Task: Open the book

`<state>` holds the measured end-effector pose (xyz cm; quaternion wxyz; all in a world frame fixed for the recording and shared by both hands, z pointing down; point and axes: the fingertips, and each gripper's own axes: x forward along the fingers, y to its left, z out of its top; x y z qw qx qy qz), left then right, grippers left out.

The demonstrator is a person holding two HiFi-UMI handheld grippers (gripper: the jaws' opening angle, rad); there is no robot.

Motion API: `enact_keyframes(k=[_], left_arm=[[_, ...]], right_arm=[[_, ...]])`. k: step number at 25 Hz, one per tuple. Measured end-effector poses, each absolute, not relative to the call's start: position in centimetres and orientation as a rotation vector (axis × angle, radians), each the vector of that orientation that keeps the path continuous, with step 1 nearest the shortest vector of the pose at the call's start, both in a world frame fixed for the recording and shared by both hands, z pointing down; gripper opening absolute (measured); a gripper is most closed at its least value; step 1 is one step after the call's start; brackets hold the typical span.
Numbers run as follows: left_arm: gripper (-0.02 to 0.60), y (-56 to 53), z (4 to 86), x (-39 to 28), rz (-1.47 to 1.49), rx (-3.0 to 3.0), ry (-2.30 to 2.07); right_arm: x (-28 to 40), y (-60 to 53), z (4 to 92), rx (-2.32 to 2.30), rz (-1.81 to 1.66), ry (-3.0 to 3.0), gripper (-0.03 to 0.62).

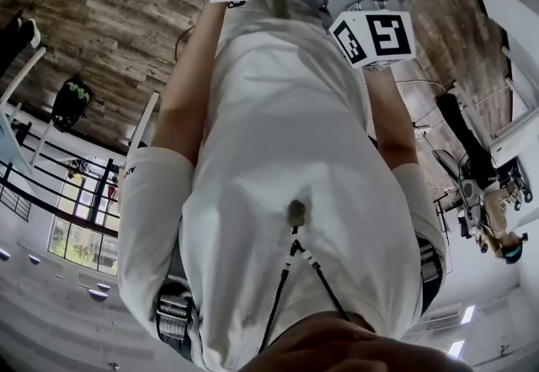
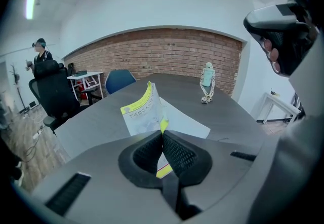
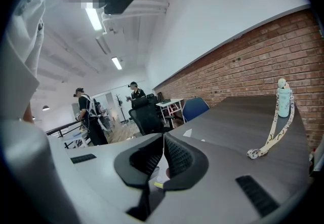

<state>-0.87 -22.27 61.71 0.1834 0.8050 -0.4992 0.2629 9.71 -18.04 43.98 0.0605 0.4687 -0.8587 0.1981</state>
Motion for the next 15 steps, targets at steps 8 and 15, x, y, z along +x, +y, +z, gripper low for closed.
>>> enact_keyframes(k=[8,15], left_arm=[[0.023,-21.9,62.2,-3.4,0.656,2.194,-1.431],[0.025,-21.2,62.3,-5.3,0.598,2.144,-1.449]], right_arm=[[8.2,-17.4,44.2,1.394,0.595,-2.599,0.037],[7.1,-16.7,44.2,1.380,0.591,-2.600,0.037]])
